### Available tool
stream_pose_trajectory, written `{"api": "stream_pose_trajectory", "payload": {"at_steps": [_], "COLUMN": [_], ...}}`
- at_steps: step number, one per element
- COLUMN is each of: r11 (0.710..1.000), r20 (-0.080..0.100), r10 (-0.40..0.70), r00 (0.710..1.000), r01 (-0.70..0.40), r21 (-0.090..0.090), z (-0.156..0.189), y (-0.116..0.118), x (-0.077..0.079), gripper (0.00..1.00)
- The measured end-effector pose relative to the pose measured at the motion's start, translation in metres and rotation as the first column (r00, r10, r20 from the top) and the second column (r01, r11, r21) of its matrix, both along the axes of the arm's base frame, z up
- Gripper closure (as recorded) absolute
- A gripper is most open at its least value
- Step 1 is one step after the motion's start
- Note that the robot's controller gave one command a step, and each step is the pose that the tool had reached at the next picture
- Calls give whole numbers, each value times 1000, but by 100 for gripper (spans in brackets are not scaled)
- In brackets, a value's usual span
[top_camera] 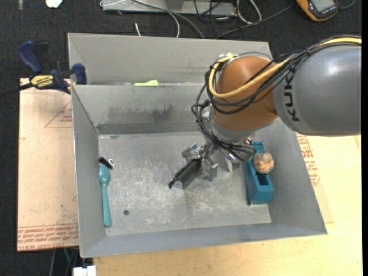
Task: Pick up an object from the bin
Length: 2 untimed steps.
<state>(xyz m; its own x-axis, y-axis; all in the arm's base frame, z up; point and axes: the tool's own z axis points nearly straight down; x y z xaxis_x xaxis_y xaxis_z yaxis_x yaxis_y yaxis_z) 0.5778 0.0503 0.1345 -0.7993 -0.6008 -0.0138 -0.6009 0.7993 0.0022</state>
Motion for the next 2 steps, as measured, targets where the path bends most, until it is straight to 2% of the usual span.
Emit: {"api": "stream_pose_trajectory", "payload": {"at_steps": [1,2], "r11": [977,928], "r20": [12,2], "r10": [212,372], "r00": [977,928], "r01": [-212,-372], "r21": [-3,-2], "z": [5,47], "y": [-16,-18], "x": [7,7], "gripper": [100,100]}}
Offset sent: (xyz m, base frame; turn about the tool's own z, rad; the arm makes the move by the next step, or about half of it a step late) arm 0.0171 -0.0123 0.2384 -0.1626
